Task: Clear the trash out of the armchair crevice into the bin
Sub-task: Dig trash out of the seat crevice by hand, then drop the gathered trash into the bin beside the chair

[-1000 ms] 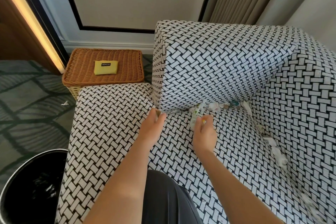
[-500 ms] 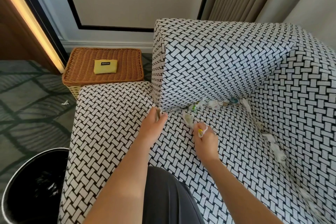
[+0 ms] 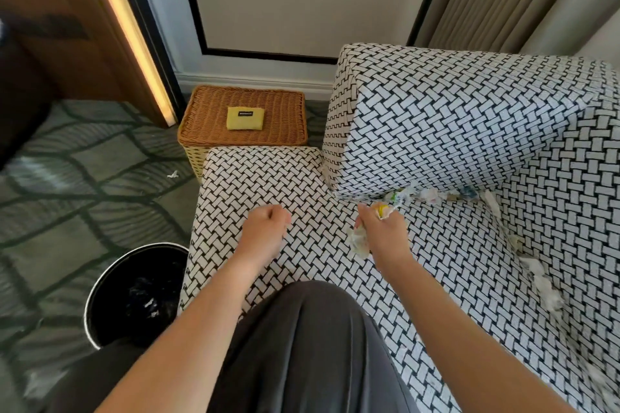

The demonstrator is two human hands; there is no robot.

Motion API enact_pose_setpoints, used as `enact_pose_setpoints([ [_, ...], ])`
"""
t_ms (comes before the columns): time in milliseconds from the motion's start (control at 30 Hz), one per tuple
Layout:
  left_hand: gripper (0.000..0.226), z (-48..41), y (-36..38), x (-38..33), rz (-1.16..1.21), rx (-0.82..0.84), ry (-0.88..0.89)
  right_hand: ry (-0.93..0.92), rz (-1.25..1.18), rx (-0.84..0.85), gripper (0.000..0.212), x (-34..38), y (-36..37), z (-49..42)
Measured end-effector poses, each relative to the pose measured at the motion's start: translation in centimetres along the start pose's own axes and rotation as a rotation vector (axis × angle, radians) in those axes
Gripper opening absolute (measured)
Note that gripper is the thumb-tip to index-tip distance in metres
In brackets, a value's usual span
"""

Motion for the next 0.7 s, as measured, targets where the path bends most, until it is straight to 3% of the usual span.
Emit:
enact_pose_setpoints([
  [167,0.031,0.7,-7.6,0.8,-0.022,-0.075,-0.042,0.089,0.003,0.15,0.018,2.3,7.7,1.6],
  [300,0.033,1.5,-12.9,4.2,0.079,-0.161,-0.165,0.121,0.134,0.327,0.042,1.3,15.8,3.6],
  [433,0.041,2.1,-16.5,11.1,0.07,-0.345,-0.338,-0.052,0.645,0.509,0.035,-2.5,22.6,6.0],
  [500,0.044,2.8,-17.3,15.5,0.057,-0.436,-0.461,-0.038,0.766,0.633,0.027,-5.0,25.5,7.2],
  [533,0.046,3.1,-17.3,17.2,0.029,-0.463,-0.499,0.006,0.766,0.68,0.021,-6.2,26.6,7.7],
  [600,0.045,3.3,-17.2,19.1,-0.055,-0.473,-0.526,0.086,0.732,0.744,0.03,-8.0,28.2,8.7],
  [700,0.043,1.4,-17.3,20.1,-0.083,-0.484,-0.597,0.167,0.597,0.689,0.039,-10.0,29.8,8.8],
])
Point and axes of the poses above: each hand's wrist, its own z-axis away from the middle knuckle, its own y-axis out of the palm, x = y × z, the point moved 1 cm from there along -z, towards the middle knuckle, and after that the axes turned 10 degrees about -z, right-handed, at the moved point
